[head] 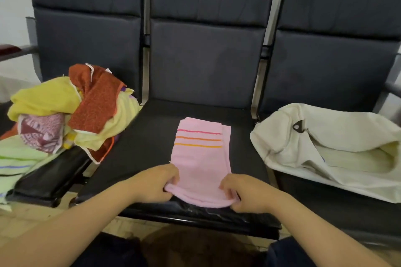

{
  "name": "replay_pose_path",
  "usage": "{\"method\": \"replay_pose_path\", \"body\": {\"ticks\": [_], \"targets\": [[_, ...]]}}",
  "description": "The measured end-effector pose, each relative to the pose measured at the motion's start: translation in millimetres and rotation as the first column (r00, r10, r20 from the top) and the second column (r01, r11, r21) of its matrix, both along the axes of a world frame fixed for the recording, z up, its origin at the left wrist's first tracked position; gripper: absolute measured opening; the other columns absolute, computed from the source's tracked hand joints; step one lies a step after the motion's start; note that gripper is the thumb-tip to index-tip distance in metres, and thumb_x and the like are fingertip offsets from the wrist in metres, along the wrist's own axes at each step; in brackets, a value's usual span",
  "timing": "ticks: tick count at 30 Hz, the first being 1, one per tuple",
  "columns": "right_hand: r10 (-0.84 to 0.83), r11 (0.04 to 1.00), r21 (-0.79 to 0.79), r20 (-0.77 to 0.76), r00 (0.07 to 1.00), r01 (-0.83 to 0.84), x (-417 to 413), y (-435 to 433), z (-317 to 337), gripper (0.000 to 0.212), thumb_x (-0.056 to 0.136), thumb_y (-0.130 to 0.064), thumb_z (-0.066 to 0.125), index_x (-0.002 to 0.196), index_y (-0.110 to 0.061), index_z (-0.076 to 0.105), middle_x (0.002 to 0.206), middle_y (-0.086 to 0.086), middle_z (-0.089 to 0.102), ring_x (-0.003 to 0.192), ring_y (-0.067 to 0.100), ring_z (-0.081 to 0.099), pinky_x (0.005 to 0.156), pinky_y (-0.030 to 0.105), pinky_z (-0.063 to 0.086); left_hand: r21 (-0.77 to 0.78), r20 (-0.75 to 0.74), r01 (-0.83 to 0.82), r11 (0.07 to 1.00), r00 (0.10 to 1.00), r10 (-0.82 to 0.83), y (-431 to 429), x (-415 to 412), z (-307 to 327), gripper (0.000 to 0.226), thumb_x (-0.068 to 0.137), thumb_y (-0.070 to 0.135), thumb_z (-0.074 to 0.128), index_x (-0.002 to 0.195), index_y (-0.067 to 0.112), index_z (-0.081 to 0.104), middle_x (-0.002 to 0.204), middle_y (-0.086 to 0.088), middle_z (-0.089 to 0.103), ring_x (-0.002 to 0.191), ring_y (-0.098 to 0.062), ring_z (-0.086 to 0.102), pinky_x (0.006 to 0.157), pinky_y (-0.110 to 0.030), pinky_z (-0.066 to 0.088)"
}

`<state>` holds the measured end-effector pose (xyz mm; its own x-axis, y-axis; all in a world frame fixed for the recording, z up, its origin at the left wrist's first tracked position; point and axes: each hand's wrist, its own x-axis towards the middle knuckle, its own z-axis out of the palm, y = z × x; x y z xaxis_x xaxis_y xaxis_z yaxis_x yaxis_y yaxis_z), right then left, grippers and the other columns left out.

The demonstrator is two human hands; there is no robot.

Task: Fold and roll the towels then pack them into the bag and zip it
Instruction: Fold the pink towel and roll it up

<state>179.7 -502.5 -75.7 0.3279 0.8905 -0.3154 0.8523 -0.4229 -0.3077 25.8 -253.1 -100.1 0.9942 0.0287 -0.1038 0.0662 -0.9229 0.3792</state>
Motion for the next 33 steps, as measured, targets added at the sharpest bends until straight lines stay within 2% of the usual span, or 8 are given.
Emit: {"method": "replay_pose_path", "body": {"ticks": [4,10,13,16,22,28,30,33], "targets": [[-0.027,1.0,0.011,-0.002,1.0,0.027,-5.0,-3.5,-4.7,0.041,0.084,-0.024,0.064,0.123,-0.025,0.051,0.124,-0.01,0.053,0.099,0.012,0.053,0.086,0.027,0.046,0.196,-0.027,0.026,0.98,0.999,-0.021,-5.4,-8.6,-4.2,0.054,0.077,0.048,0.068,0.12,0.025,0.046,0.115,0.014,0.041,0.097,-0.008,0.049,0.075,-0.022,0.039],[-0.024,0.998,0.051,0.038,0.999,0.022,-6.4,-0.7,-9.8,0.029,0.096,-0.021,0.048,0.122,-0.022,0.058,0.123,-0.004,0.057,0.108,0.018,0.056,0.094,0.035,0.046,0.333,0.229,0.052,0.941,0.964,-0.135,-5.3,-11.5,-9.2,0.035,0.085,0.047,0.046,0.093,0.023,0.071,0.111,0.011,0.06,0.089,-0.007,0.063,0.071,-0.01,0.039],[-0.123,0.981,0.133,-0.118,0.985,0.138,0.9,-3.4,-6.0,0.01,0.097,-0.023,0.047,0.093,-0.029,0.053,0.092,-0.002,0.06,0.084,0.021,0.058,0.077,0.038,0.049,0.051,0.28,-0.044,0.998,0.959,0.028,-1.8,-9.4,0.3,0.047,0.08,0.053,0.036,0.072,0.016,0.062,0.077,0.005,0.062,0.074,-0.009,0.058,0.072,-0.024,0.046],[-0.217,0.924,0.253,-0.272,0.937,0.287,12.5,-1.5,-5.2,0.009,0.098,-0.022,0.048,0.093,-0.023,0.055,0.091,0.0,0.062,0.084,0.018,0.061,0.078,0.037,0.052,-0.298,0.278,-0.201,0.933,0.917,0.286,2.4,0.2,6.6,0.046,0.081,0.054,0.039,0.074,0.013,0.058,0.07,-0.001,0.059,0.067,-0.012,0.054,0.066,-0.027,0.041],[-0.331,0.896,0.219,-0.247,0.911,0.386,27.2,13.2,-22.4,0.008,0.097,-0.027,0.053,0.094,-0.021,0.058,0.091,-0.001,0.062,0.078,0.016,0.061,0.064,0.023,0.051,-0.37,0.195,-0.396,0.841,0.852,0.487,5.6,24.3,-9.6,0.009,0.089,0.026,0.063,0.086,0.018,0.061,0.077,0.002,0.065,0.071,-0.012,0.056,0.061,-0.022,0.038],[-0.382,0.904,0.203,-0.019,0.924,0.377,21.5,21.0,-30.4,0.02,0.091,-0.036,0.061,0.102,-0.019,0.06,0.089,-0.006,0.057,0.077,0.009,0.056,0.068,0.023,0.047,-0.094,0.035,-0.465,0.88,0.882,0.47,9.5,28.5,-17.7,0.026,0.079,0.033,0.072,0.095,0.017,0.057,0.09,0.003,0.056,0.08,-0.016,0.056,0.071,-0.029,0.046],[-0.371,0.898,0.282,0.08,0.925,0.336,17.9,22.7,-24.2,0.02,0.089,-0.038,0.064,0.099,-0.023,0.057,0.094,-0.007,0.053,0.078,0.008,0.054,0.074,0.025,0.051,-0.084,0.162,-0.352,0.932,0.918,0.361,9.8,27.2,-13.2,0.028,0.076,0.035,0.071,0.096,0.022,0.055,0.094,0.007,0.048,0.082,-0.014,0.054,0.075,-0.028,0.046],[-0.216,0.918,0.332,-0.041,0.975,0.218,17.4,19.4,-13.6,0.03,0.08,-0.047,0.071,0.099,-0.03,0.055,0.099,-0.018,0.048,0.087,0.004,0.052,0.078,0.017,0.046,-0.113,0.139,-0.088,0.99,0.985,0.103,13.1,19.9,-3.0,0.038,0.068,0.058,0.062,0.096,0.032,0.058,0.098,0.022,0.046,0.09,-0.001,0.051,0.079,-0.019,0.042]]}}
